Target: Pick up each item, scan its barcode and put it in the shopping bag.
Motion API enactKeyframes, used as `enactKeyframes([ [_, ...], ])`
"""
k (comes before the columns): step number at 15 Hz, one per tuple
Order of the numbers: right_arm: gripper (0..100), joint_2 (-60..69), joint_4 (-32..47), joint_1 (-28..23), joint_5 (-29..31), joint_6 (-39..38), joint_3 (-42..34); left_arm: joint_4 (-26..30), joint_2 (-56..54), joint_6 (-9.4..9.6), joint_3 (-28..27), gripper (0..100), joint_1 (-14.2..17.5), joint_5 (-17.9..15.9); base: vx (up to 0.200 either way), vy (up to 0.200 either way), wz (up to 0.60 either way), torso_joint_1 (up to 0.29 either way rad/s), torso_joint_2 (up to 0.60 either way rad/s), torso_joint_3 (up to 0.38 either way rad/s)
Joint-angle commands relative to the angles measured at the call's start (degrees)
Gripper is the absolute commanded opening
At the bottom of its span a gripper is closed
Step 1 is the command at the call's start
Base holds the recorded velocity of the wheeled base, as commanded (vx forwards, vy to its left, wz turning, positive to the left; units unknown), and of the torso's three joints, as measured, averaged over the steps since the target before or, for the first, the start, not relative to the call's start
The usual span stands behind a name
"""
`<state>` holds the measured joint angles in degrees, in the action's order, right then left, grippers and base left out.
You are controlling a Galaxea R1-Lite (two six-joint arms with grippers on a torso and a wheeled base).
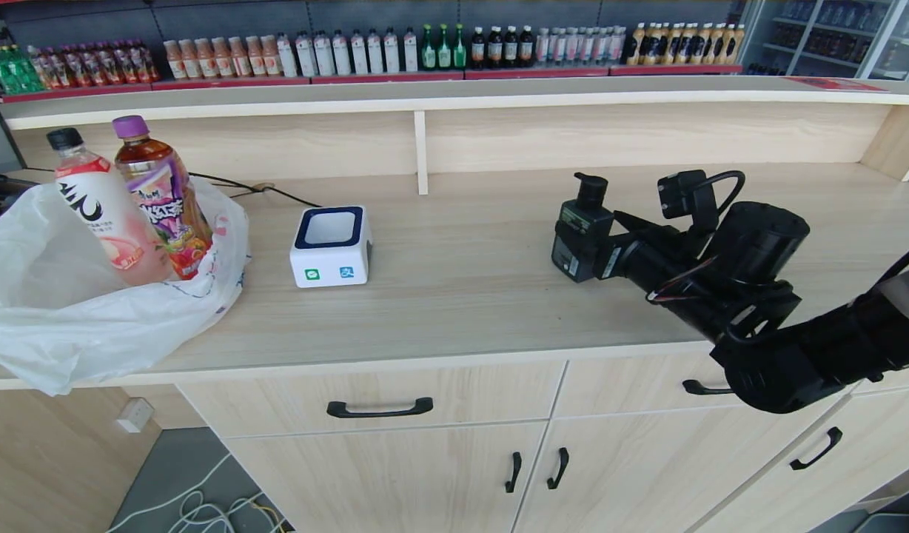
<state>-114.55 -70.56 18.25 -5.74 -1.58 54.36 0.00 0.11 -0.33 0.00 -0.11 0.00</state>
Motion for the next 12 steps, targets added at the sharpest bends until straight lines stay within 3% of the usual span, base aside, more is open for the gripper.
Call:
enactKeyframes([
  [1,100,-1.11,-0.10,-0.32,-0.32,0.00,0.22,0.00,-0.02,-0.02,0.00,100,0.02,0.00,0.000,0.000,0.00,0.000,0.00,0.000],
  [12,100,-4.19,-0.02,-0.32,-1.03,-0.09,4.27,0.00,-0.02,-0.02,0.00,100,0.02,0.00,0.000,0.000,0.00,0.000,0.00,0.000],
])
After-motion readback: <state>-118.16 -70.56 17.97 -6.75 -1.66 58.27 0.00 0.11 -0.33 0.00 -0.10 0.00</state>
